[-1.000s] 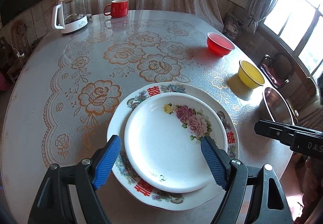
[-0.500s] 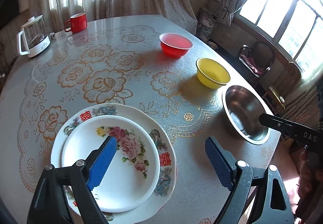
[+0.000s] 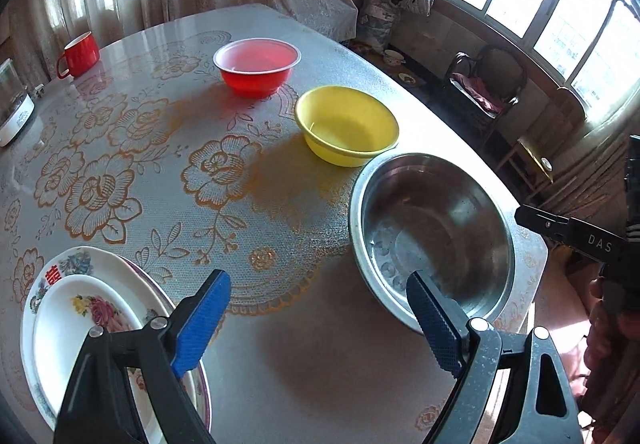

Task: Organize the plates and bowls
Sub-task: 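Move the right gripper to the rim of the steel bowl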

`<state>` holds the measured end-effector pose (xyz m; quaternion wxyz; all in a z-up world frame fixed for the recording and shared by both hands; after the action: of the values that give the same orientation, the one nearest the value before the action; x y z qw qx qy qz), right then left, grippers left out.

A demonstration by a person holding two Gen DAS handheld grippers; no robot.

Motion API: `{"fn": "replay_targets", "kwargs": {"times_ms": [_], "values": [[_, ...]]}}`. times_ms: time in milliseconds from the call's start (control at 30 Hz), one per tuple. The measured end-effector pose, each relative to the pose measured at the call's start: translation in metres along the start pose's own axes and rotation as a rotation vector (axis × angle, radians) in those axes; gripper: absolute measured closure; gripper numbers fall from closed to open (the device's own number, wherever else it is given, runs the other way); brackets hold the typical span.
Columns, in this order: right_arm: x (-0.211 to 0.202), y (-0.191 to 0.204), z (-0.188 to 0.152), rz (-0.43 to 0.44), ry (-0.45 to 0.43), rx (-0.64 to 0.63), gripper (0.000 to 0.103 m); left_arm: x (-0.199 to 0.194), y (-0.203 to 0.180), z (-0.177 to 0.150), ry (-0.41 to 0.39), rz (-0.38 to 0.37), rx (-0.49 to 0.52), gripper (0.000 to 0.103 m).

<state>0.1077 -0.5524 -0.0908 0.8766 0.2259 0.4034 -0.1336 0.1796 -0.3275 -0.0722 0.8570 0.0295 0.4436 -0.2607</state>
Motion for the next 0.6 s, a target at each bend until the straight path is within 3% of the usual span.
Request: {"fn": "replay_targets", "kwargs": {"times_ms": [333,600], "values": [[0.027,-0.011,0.009,0.060,0.039,0.001,0.063,0.048,-0.014,0.012,0.068,0.026,-0.045,0.013],[0.048,-0.007,0.003,0.081,0.099,-0.018,0.063,0.063,-0.017,0.009,0.090,0.043,-0.038,0.016]]}}
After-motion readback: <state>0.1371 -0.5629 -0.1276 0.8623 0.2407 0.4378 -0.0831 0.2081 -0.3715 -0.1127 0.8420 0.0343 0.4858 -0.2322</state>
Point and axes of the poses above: each gripper's, at about its wrist camera, not at the fingertips, and x roughly the way its jaws point, y to its left, z to its top, the point moved 3 cm from there along x, roughly the way its jaws point, and after that the axes turned 8 degrees about -y, right-handed, at the moved point
